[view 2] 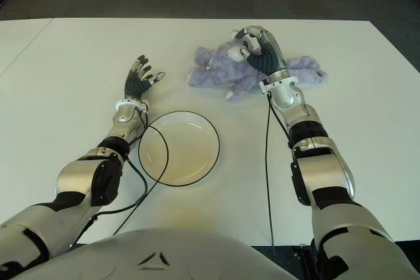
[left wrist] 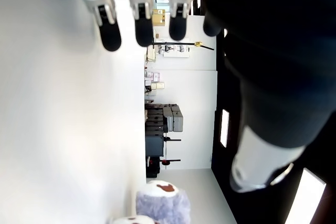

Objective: Put the doll into the plate.

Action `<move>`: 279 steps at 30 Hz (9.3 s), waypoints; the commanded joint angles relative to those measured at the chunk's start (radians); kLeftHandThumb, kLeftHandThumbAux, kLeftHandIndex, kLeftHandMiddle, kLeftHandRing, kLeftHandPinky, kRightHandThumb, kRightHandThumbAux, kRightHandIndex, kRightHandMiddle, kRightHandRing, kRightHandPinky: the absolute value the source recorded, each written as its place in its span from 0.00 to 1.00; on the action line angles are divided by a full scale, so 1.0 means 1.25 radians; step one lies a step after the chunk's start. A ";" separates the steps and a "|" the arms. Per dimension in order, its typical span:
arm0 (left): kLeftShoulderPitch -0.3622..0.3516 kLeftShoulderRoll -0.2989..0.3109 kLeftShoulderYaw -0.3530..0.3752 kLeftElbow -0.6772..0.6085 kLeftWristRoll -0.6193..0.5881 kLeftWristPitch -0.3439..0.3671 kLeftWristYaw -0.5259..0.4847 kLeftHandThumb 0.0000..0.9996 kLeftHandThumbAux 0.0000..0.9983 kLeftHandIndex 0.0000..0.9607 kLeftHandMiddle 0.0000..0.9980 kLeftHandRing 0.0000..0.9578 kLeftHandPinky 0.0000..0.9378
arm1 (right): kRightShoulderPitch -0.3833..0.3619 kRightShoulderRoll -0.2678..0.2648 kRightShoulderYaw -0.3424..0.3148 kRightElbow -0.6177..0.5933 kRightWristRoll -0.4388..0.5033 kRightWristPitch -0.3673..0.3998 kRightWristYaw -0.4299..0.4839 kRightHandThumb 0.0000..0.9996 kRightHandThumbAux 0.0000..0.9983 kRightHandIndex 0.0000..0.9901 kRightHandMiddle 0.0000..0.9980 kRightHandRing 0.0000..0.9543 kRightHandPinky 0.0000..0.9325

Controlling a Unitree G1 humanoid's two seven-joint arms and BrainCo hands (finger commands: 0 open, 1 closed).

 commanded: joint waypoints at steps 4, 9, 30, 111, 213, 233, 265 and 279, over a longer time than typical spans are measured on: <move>0.096 -0.023 0.000 0.073 -0.002 0.089 -0.009 0.00 0.82 0.03 0.08 0.10 0.15 | 0.014 -0.001 -0.007 -0.005 -0.004 0.015 0.008 0.71 0.71 0.44 0.85 0.91 0.97; 0.095 -0.024 0.003 0.073 -0.005 0.098 -0.003 0.00 0.81 0.03 0.09 0.11 0.16 | 0.007 -0.005 0.000 0.006 0.001 0.014 0.052 0.71 0.71 0.44 0.85 0.90 0.94; 0.097 -0.023 0.005 0.073 -0.006 0.087 -0.013 0.00 0.84 0.02 0.09 0.11 0.16 | -0.035 -0.064 0.069 0.104 0.000 -0.069 0.348 0.06 0.28 0.00 0.00 0.00 0.00; 0.095 -0.019 -0.005 0.075 0.008 0.102 0.009 0.00 0.75 0.01 0.09 0.11 0.14 | -0.182 -0.100 0.114 0.234 -0.117 0.010 0.082 0.07 0.34 0.00 0.00 0.00 0.00; 0.100 -0.027 0.003 0.073 0.002 0.106 0.018 0.00 0.75 0.04 0.12 0.14 0.17 | -0.104 0.105 0.161 0.329 -0.176 0.424 0.034 0.71 0.71 0.44 0.69 0.72 0.81; 0.101 -0.036 0.007 0.073 -0.002 0.106 0.033 0.00 0.72 0.05 0.15 0.17 0.20 | -0.166 0.033 0.233 0.305 -0.206 0.325 0.068 0.72 0.71 0.45 0.80 0.84 0.89; 0.091 -0.040 -0.003 0.071 0.007 0.091 0.032 0.00 0.72 0.03 0.13 0.14 0.17 | -0.186 -0.205 0.070 0.069 -0.084 -0.018 0.057 0.71 0.71 0.44 0.87 0.92 0.94; 0.091 -0.038 -0.002 0.071 0.007 0.092 0.028 0.00 0.71 0.03 0.13 0.15 0.16 | -0.079 -0.244 -0.005 -0.132 -0.066 -0.025 0.052 0.71 0.71 0.45 0.86 0.91 0.93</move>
